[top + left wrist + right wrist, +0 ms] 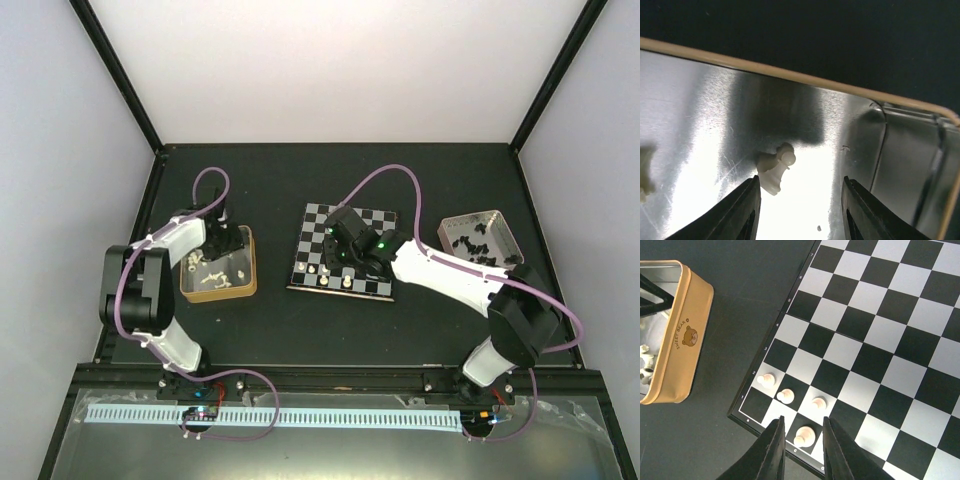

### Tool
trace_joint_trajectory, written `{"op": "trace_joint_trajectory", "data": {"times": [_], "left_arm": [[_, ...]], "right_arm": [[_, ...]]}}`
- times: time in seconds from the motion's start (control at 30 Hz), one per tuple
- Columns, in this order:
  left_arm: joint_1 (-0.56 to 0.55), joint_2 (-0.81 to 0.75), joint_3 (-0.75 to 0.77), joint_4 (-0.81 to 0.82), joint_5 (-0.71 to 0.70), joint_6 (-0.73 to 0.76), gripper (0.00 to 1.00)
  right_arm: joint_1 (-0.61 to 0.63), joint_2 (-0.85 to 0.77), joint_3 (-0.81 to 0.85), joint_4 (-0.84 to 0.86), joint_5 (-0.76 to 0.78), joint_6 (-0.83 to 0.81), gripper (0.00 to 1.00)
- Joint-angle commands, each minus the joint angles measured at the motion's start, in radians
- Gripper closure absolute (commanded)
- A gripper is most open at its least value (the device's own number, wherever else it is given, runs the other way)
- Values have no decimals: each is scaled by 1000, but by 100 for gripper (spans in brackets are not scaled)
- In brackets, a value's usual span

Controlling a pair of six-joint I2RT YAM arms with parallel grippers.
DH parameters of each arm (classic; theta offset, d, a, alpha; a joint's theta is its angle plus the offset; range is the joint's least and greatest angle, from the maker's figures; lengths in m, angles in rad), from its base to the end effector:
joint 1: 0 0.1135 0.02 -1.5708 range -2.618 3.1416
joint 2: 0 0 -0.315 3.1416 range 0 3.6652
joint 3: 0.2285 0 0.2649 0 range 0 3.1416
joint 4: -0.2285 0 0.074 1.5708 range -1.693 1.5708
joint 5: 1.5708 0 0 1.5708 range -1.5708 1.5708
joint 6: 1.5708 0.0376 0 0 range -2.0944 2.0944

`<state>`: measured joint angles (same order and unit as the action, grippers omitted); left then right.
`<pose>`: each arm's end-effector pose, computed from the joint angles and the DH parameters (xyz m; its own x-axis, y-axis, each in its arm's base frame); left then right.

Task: Set up the chess pieces on the board
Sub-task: Pick up the chess piece from the storage box.

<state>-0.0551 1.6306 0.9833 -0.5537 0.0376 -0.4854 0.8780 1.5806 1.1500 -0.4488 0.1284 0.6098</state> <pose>0.3206 -0.0191 0.2162 -0.8555 -0.4197 -0.3033 -0.3737 0.9058 -0.1996 0.2295 0.2690 0.2896 -0.8105 -0.0872 -0.5792 -0.3010 0.9102 0.2843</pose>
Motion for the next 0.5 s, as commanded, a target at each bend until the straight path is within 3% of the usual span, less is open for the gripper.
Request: {"op": "trace_joint_trajectory", "data": {"times": [0.0,0.23,0.47], "left_arm": [[6,43,36,-21,26,28,53],[6,79,38,-36,38,32,56],[6,86,20,-36,47,26,71]], "right_arm": [[-10,-29,-6,10,0,5,77],[-14,-21,-1,10,-7,8,77],[-14,-20,1,8,-9,14,78]]}}
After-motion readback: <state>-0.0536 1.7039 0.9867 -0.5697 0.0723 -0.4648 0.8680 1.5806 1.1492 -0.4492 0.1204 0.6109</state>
